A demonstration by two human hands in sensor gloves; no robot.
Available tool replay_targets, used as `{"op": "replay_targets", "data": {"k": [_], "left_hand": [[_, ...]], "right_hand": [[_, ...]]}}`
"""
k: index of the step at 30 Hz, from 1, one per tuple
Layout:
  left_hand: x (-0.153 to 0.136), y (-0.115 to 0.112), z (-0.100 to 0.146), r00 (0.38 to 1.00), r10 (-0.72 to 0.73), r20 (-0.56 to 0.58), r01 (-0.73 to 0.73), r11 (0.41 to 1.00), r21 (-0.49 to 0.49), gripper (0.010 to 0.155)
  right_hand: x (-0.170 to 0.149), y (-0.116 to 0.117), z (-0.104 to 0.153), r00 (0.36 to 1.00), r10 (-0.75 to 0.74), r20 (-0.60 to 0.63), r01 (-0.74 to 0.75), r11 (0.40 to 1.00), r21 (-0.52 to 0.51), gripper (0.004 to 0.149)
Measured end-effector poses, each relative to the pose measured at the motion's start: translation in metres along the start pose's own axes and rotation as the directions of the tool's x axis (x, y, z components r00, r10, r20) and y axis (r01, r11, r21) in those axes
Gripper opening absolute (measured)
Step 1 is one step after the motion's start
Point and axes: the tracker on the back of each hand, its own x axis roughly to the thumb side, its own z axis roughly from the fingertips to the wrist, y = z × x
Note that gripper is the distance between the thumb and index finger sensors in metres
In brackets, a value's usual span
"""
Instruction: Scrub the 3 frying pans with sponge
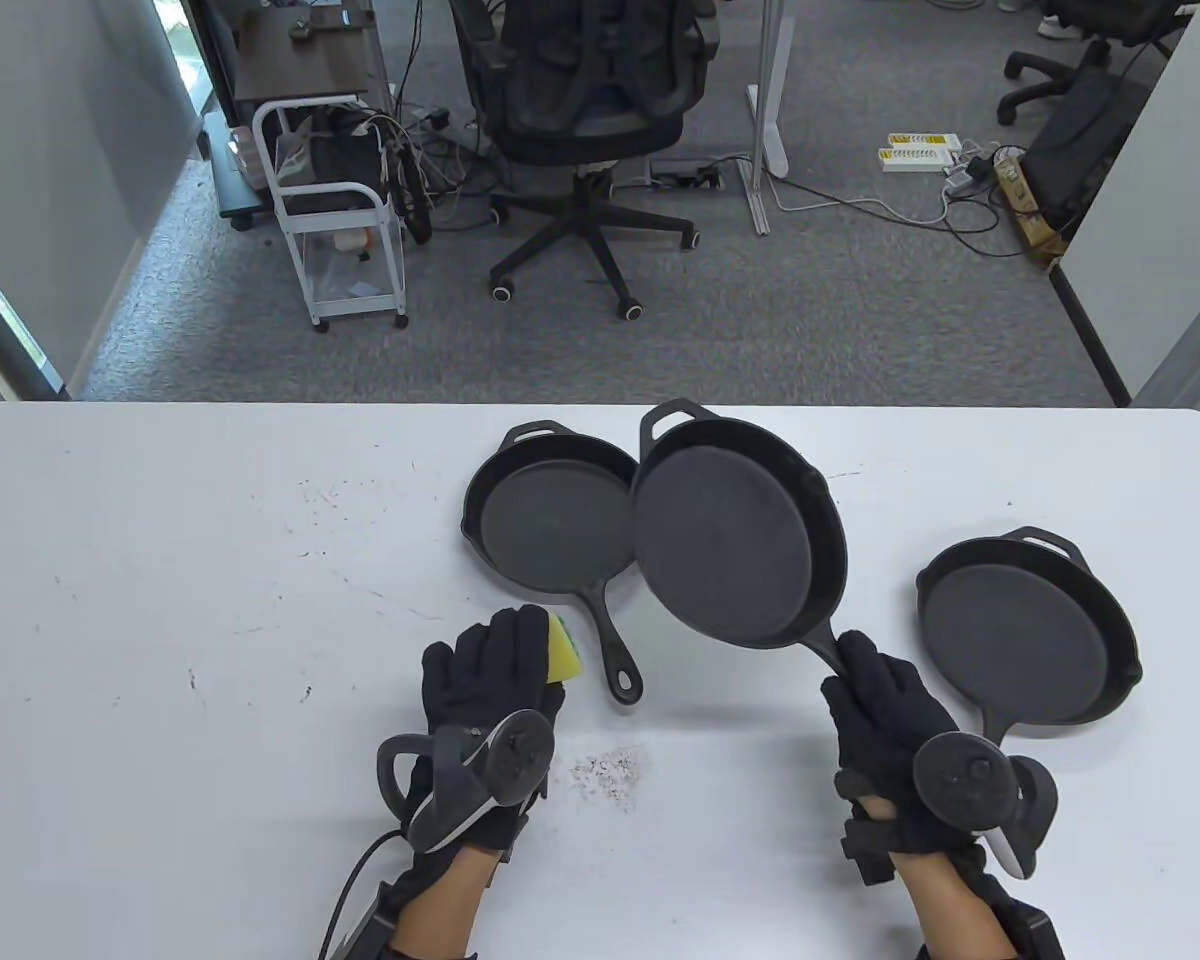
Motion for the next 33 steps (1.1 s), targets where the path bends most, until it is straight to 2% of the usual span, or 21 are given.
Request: {"op": "replay_targets", "data": {"k": [2,4,11,18,21,24,25,27,30,33], "left_hand": [[0.003,0.001,0.0,1.0,-0.024,0.009,0.024,1.0,-0.002,0.076],[0.002,0.003,0.001,1.0,-0.007,0.012,0.007,1.0,0.013,0.076],[0.005,0.002,0.002,0.999,-0.002,0.032,0.002,1.0,0.008,0.076],[0.016,0.002,0.004,0.994,0.001,0.111,-0.002,1.0,0.011,0.076],[0.028,0.002,0.008,0.979,-0.007,0.205,0.002,1.0,0.023,0.075],[0.044,0.004,0.013,0.947,-0.096,0.306,0.07,0.993,0.097,0.075],[0.05,0.007,0.016,0.936,-0.123,0.33,0.078,0.986,0.147,0.075],[0.055,0.014,0.02,0.929,-0.119,0.351,0.054,0.98,0.191,0.076],[0.049,0.027,0.025,0.943,-0.075,0.325,-0.01,0.968,0.251,0.076],[0.033,0.039,0.024,0.969,-0.062,0.238,-0.011,0.955,0.296,0.075]], "right_hand": [[-0.007,0.004,-0.002,0.991,-0.128,-0.038,0.13,0.991,0.044,0.052],[-0.01,0.008,-0.004,0.981,-0.188,-0.047,0.191,0.978,0.083,0.051],[-0.008,0.03,-0.007,0.941,-0.328,-0.082,0.338,0.915,0.218,0.051],[-0.003,0.042,-0.007,0.93,-0.356,-0.096,0.367,0.87,0.329,0.051],[0.004,0.048,-0.006,0.915,-0.385,-0.117,0.4,0.834,0.38,0.051],[0.018,0.053,-0.001,0.927,-0.362,-0.096,0.366,0.825,0.43,0.05],[0.025,0.055,0.001,0.946,-0.316,-0.071,0.313,0.838,0.447,0.05],[0.035,0.059,0.004,0.961,-0.275,-0.032,0.253,0.826,0.504,0.05],[0.05,0.065,0.009,0.974,-0.218,0.069,0.13,0.776,0.618,0.051],[0.06,0.07,0.014,0.97,-0.19,0.149,0.042,0.74,0.671,0.05]]}}
